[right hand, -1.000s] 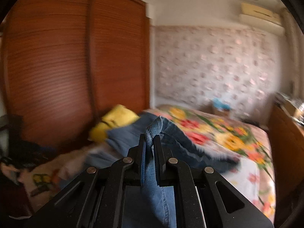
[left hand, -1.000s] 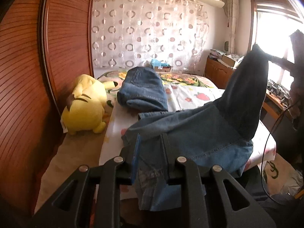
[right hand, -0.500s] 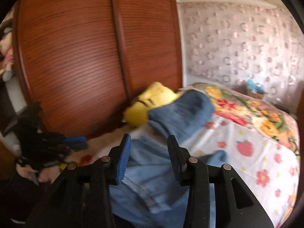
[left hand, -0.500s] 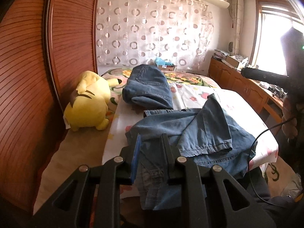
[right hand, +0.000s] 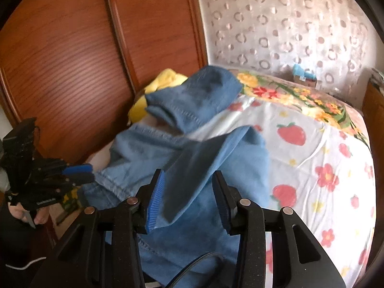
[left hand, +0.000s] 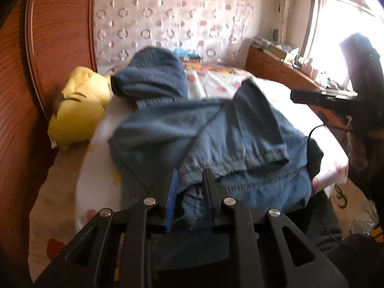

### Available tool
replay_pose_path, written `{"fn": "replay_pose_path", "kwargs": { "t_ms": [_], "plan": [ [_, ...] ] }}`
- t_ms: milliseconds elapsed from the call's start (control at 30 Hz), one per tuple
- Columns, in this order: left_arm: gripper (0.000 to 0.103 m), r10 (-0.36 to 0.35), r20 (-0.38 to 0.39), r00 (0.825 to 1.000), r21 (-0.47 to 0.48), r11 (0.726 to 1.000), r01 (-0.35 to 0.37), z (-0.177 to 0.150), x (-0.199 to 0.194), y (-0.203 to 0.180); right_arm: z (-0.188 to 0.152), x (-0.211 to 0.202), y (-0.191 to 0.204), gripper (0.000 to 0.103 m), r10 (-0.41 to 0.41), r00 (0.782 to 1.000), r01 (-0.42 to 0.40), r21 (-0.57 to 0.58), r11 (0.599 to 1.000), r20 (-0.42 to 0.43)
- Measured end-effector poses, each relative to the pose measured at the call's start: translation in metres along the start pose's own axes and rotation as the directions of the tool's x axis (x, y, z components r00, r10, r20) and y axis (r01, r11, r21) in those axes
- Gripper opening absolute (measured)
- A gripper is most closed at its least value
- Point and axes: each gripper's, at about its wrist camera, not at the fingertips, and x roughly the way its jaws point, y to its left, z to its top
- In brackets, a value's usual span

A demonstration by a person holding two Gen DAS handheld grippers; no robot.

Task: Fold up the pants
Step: 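Grasp the jeans edge with the left tool and fold it over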

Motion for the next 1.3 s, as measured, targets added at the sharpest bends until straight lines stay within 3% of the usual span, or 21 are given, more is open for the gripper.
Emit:
{"fn": "replay_pose_path", "kwargs": {
  "t_ms": [267,500,767,867,1100,1300],
  "plan": [
    [0.02,0.016,-0.022,1.0,0.007,1.0,-0.016,-0.009,0.012,0.001,0.023,-0.068,0.011,0.042,-0.09,0.988,0.101,-0.083,0.991,0.125],
    [0.021,0.019,-0.03,0.999,-0.008,1.0,-0.019,-0.009,0.015,0.004,0.023,-0.107,0.002,0.043,-0.159,0.979,0.173,-0.108,0.979,0.129],
    [0.021,0.041,-0.002,0.999,0.019,0.999,-0.041,-0.013,0.02,0.005,-0.009,-0.044,-0.003,0.042,-0.075,0.996,0.077,-0.066,0.995,0.038],
    [0.01,0.044,-0.001,0.999,0.008,0.999,-0.044,-0.013,0.021,0.01,-0.02,-0.016,-0.003,0.043,-0.023,1.0,0.024,-0.032,0.999,0.005],
    [0.004,0.056,0.055,0.997,0.017,0.998,-0.057,-0.013,-0.002,0.011,-0.038,0.034,0.008,0.042,0.087,0.994,-0.085,0.03,0.996,-0.073],
    [0.003,0.047,0.076,0.996,0.016,0.999,-0.048,-0.017,-0.012,0.01,-0.038,0.055,0.017,0.042,0.119,0.988,-0.114,0.059,0.992,-0.102]
  ]
}}
